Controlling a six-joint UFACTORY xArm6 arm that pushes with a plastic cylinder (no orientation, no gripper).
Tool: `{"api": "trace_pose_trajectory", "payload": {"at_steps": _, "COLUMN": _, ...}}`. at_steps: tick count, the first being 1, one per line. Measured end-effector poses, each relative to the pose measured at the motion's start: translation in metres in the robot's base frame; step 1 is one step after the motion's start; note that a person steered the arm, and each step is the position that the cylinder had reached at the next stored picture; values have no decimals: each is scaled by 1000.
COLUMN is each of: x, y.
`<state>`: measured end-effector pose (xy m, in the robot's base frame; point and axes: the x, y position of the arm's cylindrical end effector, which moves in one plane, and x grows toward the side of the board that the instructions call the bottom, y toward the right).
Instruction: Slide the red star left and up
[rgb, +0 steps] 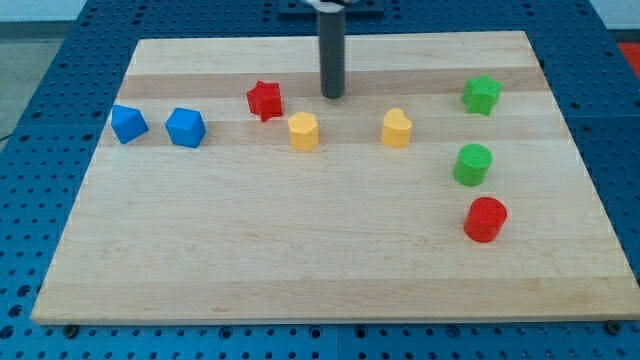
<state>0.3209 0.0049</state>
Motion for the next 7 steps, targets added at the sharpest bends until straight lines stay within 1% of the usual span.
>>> {"api": "trace_pose_trajectory", "payload": {"at_steps": 1, "x": 4, "y": -84}}
{"api": "trace_pose_trajectory", "payload": {"at_steps": 2, "x": 4, "y": -119}}
{"api": "trace_pose_trajectory", "payload": {"at_steps": 3, "x": 19, "y": -79}}
{"api": "trace_pose_trajectory", "payload": {"at_steps": 4, "x": 48, "y": -89}}
{"api": "trace_pose_trajectory", "payload": {"at_steps": 5, "x": 36, "y": -134}}
{"api": "trace_pose_trajectory", "payload": {"at_steps": 6, "x": -10, "y": -191}}
{"api": "trace_pose_trajectory", "payload": {"at_steps": 7, "x": -28, "y": -208}}
